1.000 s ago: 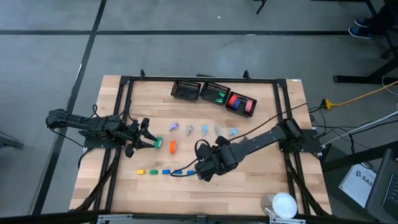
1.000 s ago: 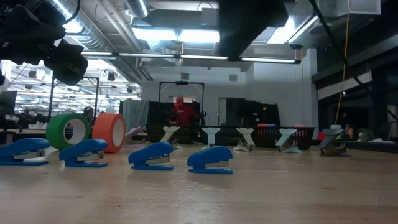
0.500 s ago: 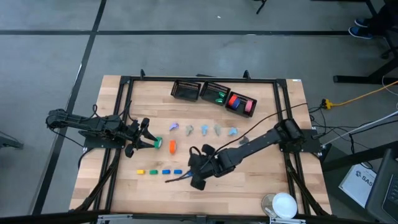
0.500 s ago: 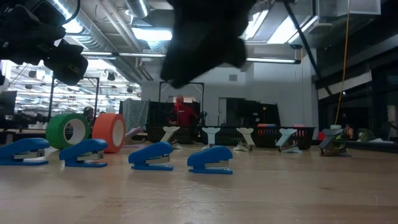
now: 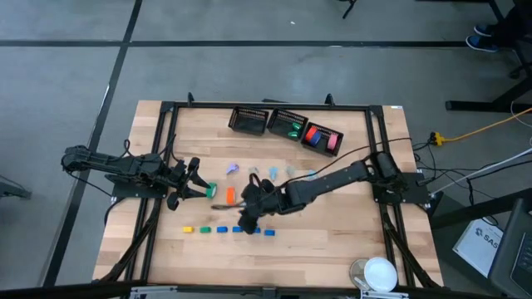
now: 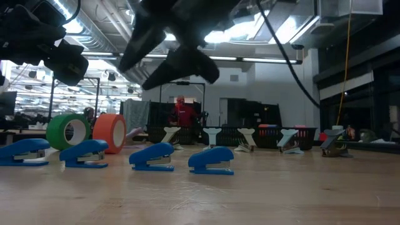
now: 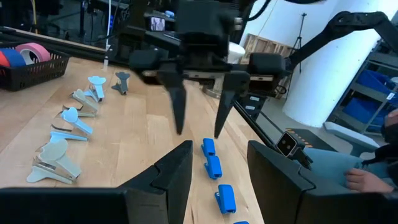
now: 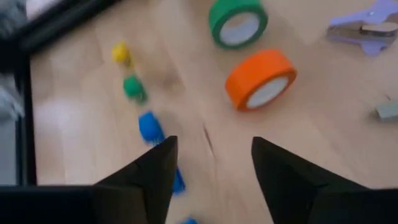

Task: Pick and place Stapler, Stapler remover, tape
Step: Put the orange tape into the right black bin

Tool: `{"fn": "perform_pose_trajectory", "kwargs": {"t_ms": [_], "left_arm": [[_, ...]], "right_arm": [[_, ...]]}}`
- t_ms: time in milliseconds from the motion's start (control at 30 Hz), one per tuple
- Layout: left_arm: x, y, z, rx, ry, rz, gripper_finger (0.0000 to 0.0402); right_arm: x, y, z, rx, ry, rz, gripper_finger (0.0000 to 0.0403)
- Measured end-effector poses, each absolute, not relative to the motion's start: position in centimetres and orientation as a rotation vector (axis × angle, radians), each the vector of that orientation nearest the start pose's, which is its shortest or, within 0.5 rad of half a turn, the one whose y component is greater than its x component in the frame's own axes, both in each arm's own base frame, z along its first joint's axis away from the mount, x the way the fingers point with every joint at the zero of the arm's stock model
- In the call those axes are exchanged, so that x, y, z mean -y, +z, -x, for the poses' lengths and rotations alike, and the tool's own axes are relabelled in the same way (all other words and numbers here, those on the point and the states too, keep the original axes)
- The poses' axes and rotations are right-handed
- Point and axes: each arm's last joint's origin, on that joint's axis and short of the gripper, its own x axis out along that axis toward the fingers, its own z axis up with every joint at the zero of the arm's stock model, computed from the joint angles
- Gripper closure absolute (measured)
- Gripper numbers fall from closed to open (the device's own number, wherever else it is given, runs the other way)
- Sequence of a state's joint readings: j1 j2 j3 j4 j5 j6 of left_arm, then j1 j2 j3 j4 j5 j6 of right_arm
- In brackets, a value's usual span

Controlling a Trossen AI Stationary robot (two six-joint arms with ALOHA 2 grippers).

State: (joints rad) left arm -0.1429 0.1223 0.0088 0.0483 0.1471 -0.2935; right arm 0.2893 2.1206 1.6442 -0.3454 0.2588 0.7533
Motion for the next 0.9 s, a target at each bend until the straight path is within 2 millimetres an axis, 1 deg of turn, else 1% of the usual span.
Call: {"fn": "perform_pose_trajectory", "kwargs": {"t_ms": [100,167,267,433,500,733,900], "left_arm": [[1.9,16.1,-10.3,-0.108,-0.279,0.292,0.0251],[1.9,16.1,-10.3,-0.107,-0.278,0.292,0.0251],[1.9,16.1,-10.3,-0.112,-0.278,0.292,0.0251],[1.9,16.1,-10.3,-0.112,-0.278,0.292,0.0251],[1.9,16.1,-10.3,-0.113,-0.278,0.292,0.0251],[1.9,16.1,-10.3,-0.114,-0.277,0.292,0.0251],[1.9,16.1,-10.3,-0.114,-0.278,0.292,0.0251]], "right_arm": [[-11.9,19.5,-46.0,-0.698,-0.291,-0.567,0.0169],[-11.5,18.7,-46.5,-0.685,-0.315,-0.6,0.0164],[-10.9,17.5,-47.2,-0.671,-0.333,-0.636,0.0164],[-10.0,15.3,-47.7,-0.718,-0.338,-0.667,0.017],[-9.7,14.7,-48.0,-0.711,-0.342,-0.673,0.0171],[-8.4,13.2,-49.0,-0.68,-0.329,-0.705,0.0171],[-8.1,13.1,-49.4,-0.651,-0.296,-0.725,0.0173]]}}
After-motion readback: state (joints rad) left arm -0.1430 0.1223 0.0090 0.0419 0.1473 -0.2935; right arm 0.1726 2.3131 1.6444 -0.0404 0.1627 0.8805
